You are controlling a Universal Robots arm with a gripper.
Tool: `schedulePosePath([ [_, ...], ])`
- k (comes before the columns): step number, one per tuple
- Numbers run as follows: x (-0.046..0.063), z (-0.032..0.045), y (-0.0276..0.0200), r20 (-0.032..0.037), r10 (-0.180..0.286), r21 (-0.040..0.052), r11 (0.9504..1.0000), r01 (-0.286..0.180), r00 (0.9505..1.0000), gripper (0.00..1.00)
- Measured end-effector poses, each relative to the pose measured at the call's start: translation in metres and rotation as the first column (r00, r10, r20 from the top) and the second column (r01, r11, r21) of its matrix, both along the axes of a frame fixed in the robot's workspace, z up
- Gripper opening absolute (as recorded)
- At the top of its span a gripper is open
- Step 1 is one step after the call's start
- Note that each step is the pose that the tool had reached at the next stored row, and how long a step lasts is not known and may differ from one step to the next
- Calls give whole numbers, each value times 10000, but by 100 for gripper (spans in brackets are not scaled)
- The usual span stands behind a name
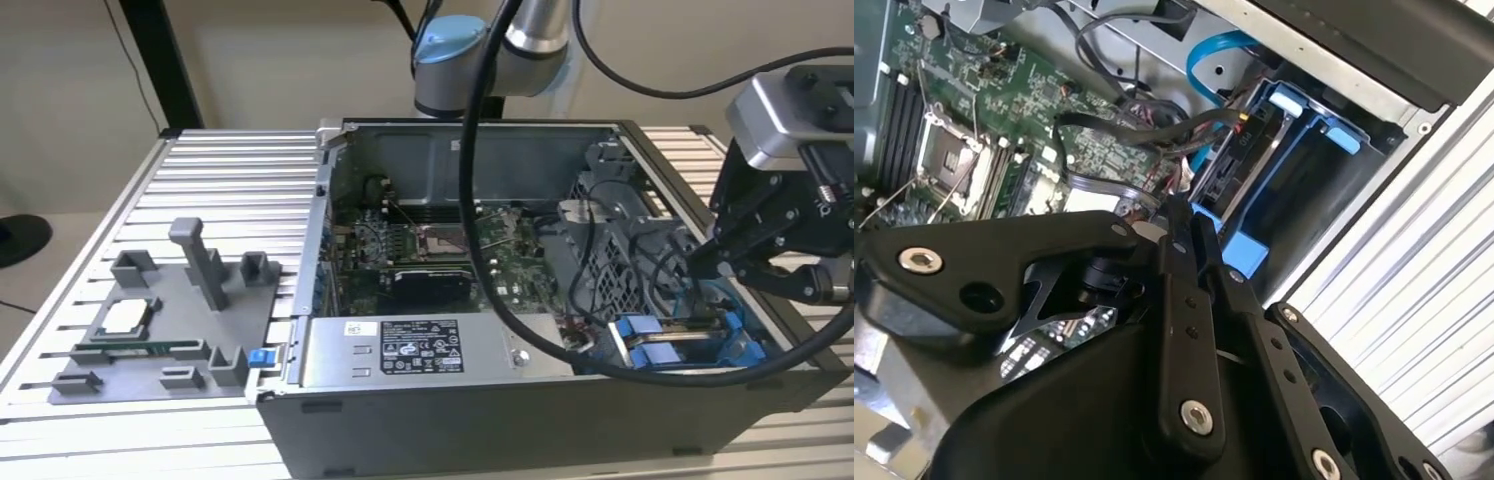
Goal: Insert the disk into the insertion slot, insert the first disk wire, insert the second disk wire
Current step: 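Insert the second disk wire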
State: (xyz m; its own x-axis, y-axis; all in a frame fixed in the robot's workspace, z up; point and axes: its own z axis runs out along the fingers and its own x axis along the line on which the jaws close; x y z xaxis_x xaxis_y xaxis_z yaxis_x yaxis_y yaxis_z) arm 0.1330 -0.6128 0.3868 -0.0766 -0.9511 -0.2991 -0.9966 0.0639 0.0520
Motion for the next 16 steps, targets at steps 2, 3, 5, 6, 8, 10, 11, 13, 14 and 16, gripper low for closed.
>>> schedulePosePath([
  [2,0,-36,0,0,-1,-40,10000,1,10000,0],
  [3,0,-52,0,0,-1,-59,10000,1,10000,0],
  [5,0,-102,0,0,-1,-130,9999,1,10000,0],
  [6,0,-118,0,0,-1,-151,9999,1,10000,0],
  [8,0,-152,0,0,-1,-197,9998,1,10000,0],
  [10,0,-185,0,0,0,-243,9997,0,10000,0],
  [11,0,-201,0,0,-1,-266,9996,1,10000,0],
  [13,0,-235,0,0,-1,-313,9995,1,10000,0],
  [14,0,-253,0,0,-1,-337,9994,1,10000,0],
  [16,0,-288,0,0,-1,-384,9993,1,10000,0],
])
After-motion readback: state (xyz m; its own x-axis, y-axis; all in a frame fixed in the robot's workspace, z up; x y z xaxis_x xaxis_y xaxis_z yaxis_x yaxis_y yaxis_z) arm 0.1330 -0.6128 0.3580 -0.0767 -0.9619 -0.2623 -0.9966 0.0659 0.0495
